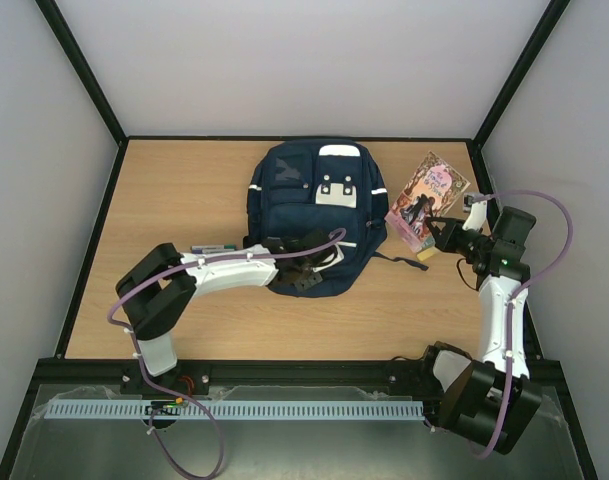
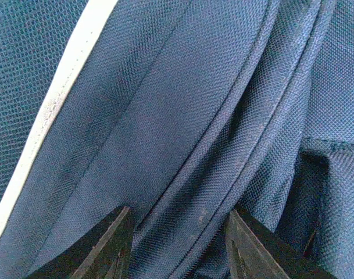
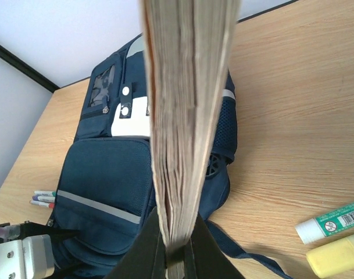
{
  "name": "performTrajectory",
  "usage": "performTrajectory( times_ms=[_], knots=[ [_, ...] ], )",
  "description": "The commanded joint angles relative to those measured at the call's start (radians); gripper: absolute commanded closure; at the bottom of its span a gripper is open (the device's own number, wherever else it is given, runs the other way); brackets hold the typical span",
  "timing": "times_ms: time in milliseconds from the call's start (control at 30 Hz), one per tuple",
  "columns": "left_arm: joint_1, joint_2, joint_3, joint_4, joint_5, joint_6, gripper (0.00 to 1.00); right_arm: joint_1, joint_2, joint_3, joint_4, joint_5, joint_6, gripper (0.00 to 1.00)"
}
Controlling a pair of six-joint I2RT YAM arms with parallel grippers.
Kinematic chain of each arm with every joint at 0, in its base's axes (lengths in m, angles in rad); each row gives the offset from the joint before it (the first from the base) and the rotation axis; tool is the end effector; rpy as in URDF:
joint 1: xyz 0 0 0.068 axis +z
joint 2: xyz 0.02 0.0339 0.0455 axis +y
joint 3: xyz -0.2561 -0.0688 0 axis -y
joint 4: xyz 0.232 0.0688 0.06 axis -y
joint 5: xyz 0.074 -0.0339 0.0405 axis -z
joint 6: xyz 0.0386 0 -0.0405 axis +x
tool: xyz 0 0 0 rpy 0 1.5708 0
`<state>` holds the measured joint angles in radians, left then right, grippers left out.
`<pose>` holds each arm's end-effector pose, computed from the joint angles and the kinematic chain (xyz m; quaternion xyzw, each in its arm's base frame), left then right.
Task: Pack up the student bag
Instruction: Pick up the book from the center of the board, then place the book in the student bag.
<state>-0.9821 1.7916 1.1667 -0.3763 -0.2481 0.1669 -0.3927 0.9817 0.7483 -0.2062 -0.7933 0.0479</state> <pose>0.2075 -0.2937 0.1825 0.4883 0.8184 -0.0015 0.3030 0.2034 -0.0545 0.2881 -0.0319 0.8051 0.2365 0.5429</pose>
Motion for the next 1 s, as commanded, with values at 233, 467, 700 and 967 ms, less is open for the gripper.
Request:
performTrajectory(
  times_ms=[233,467,700,967],
  knots=[
    [-0.025,-0.008,-0.008,0.019,0.076,0.013,0.5,-0.004,-0.023,-0.01,0.018,-0.018,-0.02,0.99],
    [-0.025,0.025,0.002,0.018,-0.057,-0.013,0.61,-0.005,-0.025,-0.011,0.017,-0.025,-0.022,0.99],
    [-0.019,0.031,0.046,-0.004,-0.071,-0.03,0.82,-0.005,-0.028,-0.009,0.021,-0.04,-0.006,0.99],
    [-0.022,-0.17,0.066,0.039,-0.101,-0.043,0.97,-0.003,-0.111,0.146,-0.173,-0.091,-0.019,0.99]
  ],
)
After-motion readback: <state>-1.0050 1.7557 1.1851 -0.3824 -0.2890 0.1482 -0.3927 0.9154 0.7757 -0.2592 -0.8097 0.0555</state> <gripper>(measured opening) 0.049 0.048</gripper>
